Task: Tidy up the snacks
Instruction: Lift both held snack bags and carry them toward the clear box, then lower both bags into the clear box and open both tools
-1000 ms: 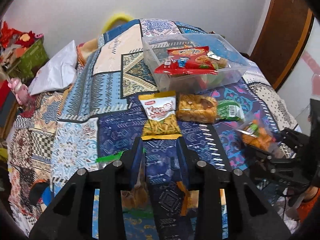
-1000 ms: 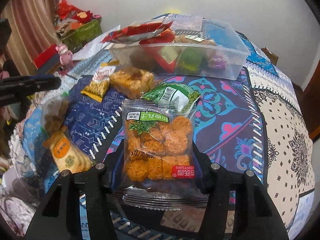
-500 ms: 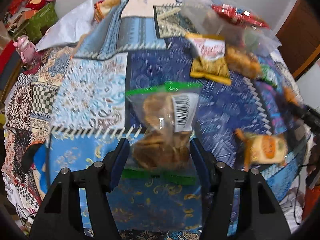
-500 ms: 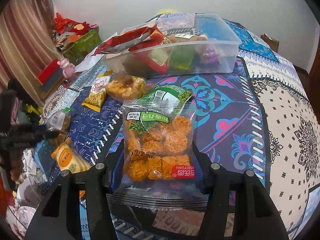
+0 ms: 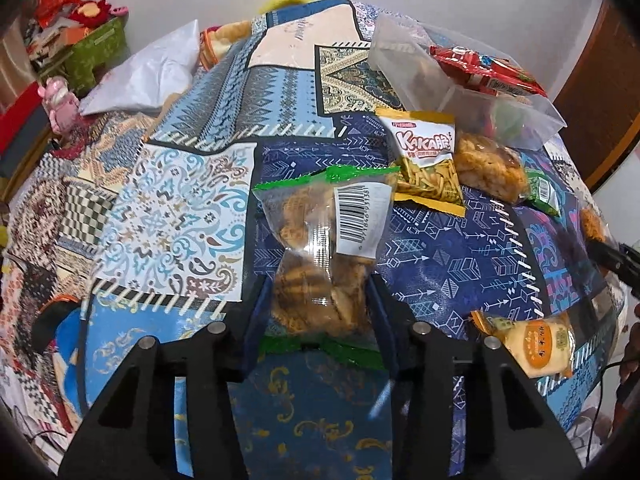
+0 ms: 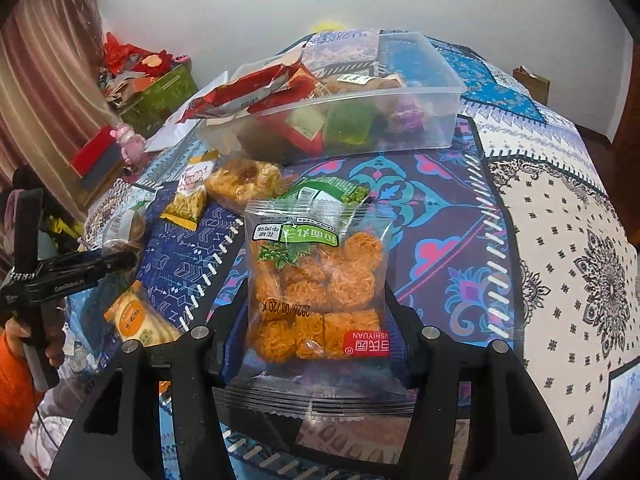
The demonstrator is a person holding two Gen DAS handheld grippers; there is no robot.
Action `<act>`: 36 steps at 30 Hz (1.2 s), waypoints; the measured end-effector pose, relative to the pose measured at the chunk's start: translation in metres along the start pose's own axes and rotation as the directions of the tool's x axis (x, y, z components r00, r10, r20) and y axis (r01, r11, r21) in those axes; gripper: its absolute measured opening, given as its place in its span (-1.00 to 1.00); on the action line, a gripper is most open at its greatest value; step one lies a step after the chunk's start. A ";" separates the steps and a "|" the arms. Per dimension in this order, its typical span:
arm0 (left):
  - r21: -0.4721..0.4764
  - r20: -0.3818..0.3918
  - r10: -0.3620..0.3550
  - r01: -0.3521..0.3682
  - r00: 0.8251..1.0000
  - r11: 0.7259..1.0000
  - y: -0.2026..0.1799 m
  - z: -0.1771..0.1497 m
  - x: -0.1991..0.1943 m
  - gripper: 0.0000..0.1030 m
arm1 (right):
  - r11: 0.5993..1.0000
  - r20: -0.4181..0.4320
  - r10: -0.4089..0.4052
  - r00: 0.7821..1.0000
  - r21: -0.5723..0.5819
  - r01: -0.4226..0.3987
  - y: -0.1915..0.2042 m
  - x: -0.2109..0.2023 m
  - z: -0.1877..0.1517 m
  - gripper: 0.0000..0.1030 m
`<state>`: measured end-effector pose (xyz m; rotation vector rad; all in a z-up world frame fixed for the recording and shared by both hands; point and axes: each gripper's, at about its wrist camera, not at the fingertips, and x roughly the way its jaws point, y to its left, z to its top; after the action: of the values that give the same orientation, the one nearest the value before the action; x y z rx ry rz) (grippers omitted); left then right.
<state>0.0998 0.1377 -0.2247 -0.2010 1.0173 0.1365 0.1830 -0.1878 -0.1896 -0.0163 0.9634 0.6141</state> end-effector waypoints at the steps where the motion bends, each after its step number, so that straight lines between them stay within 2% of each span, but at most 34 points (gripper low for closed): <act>1: 0.009 0.011 0.007 -0.007 1.000 1.000 -0.002 0.001 -0.004 -0.09 | 1.000 0.004 0.001 1.000 0.004 -0.001 -0.001 -0.001 0.001 0.04; 6: 0.032 0.074 -0.008 0.006 0.997 0.999 -0.012 0.012 -0.027 -0.11 | 1.000 0.029 0.004 1.000 0.019 -0.005 -0.005 -0.006 0.007 0.04; 10: 0.055 0.115 -0.063 0.057 0.991 0.997 -0.029 0.031 -0.043 -0.11 | 1.000 0.051 0.004 0.999 0.026 -0.005 -0.008 -0.011 0.014 0.04; 16: 0.100 0.119 -0.138 0.127 0.983 0.987 -0.063 0.067 -0.033 -0.11 | 0.999 0.089 0.010 0.996 0.040 -0.013 -0.011 -0.018 0.026 0.04; 22: 0.151 0.107 -0.150 0.133 0.983 0.979 -0.094 0.097 -0.010 -0.11 | 0.998 0.103 0.017 0.994 0.052 -0.022 -0.018 -0.018 0.033 0.04; 27: 0.156 0.093 -0.152 0.136 0.984 0.978 -0.103 0.105 -0.001 -0.11 | 0.998 0.106 0.018 0.994 0.064 -0.024 -0.026 -0.017 0.035 0.04; 32: 0.155 0.120 -0.148 0.129 0.982 0.979 -0.101 0.113 -0.011 -0.11 | 0.998 0.117 0.016 0.993 0.062 -0.023 -0.032 -0.017 0.044 0.04; 36: 0.151 0.145 -0.152 0.130 0.978 0.980 -0.099 0.130 -0.021 -0.11 | 0.999 0.150 0.018 0.988 0.043 -0.024 -0.031 -0.020 0.065 0.04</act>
<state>0.2168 0.0706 -0.1302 -0.1316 0.8496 -0.0489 0.2394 -0.2048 -0.1439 0.0787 0.8320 0.6046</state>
